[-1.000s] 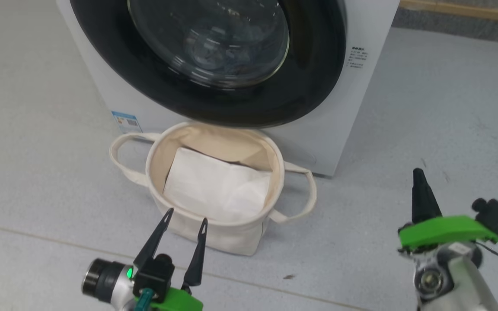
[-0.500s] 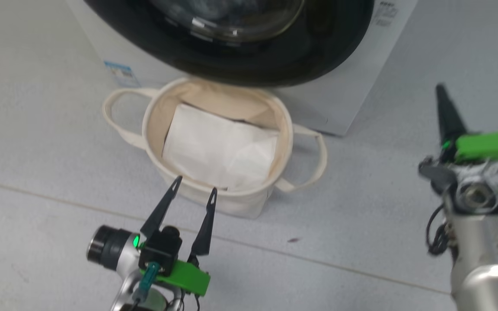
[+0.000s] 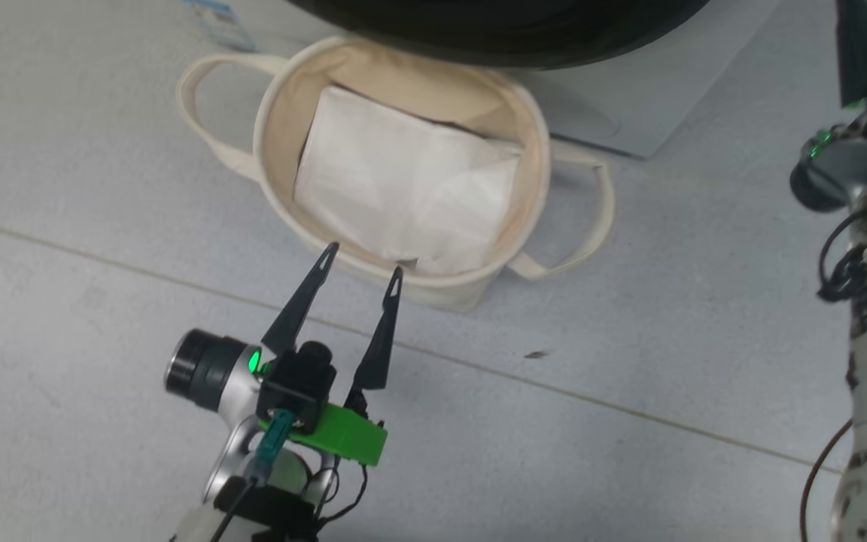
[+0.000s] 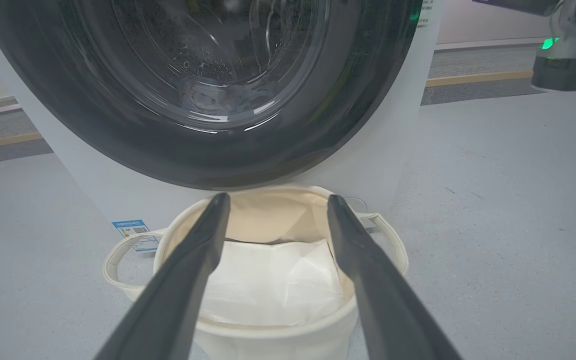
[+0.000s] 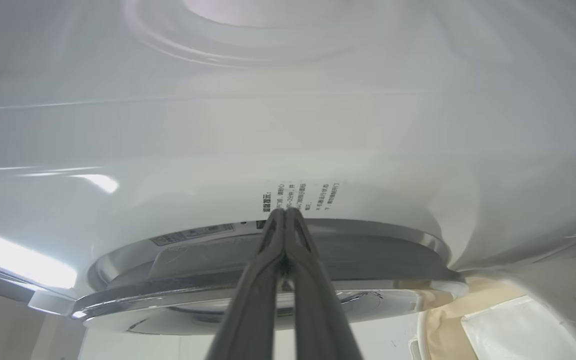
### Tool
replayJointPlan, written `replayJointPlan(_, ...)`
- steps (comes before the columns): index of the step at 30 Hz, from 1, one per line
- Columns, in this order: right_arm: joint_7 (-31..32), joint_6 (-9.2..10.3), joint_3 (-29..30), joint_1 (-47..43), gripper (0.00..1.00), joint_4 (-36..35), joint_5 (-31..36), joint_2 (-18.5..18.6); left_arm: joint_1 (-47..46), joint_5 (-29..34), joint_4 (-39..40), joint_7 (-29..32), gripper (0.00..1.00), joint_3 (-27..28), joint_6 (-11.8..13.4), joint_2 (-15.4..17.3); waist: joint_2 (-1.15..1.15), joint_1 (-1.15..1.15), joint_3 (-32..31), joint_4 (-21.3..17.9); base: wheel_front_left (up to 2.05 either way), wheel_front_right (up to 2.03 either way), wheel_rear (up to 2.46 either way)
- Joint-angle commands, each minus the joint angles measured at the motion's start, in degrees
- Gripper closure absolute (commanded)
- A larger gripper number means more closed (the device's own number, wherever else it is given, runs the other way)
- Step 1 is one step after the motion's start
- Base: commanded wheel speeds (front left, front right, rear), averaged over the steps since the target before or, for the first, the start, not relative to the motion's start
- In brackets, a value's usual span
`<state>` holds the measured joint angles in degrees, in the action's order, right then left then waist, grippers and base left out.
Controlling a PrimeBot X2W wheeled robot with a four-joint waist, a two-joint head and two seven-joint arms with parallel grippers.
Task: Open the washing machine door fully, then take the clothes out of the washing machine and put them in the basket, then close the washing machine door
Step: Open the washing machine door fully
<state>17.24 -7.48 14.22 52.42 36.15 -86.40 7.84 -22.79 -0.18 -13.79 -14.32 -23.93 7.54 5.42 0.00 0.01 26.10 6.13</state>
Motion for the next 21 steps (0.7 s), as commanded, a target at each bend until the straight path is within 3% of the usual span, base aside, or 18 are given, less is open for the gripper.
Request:
replayJointPlan(1,1.5,-0.01,-0.5,3.1,1.00,-0.9,-0.8,0.4,-1.2,0.3,2.1,-0.7,0.00,1.1,0.0,0.2,0.00,-0.01,1.4,1.1,0.00,0.00,0.00)
replayJointPlan(8,6.6,-0.01,-1.7,8.8,1.00,3.2,-2.2,1.1,-2.3,0.0,1.9,-0.7,0.00,0.2,0.0,-0.1,0.00,-0.01,4.0,1.9,0.00,0.00,0.00)
replayJointPlan(21,10.8,-0.01,-2.8,15.4,1.00,8.2,-3.0,0.9,-3.4,-0.4,4.0,-0.7,0.00,-0.5,0.3,-0.2,0.00,-0.01,6.5,3.5,0.00,0.00,0.00)
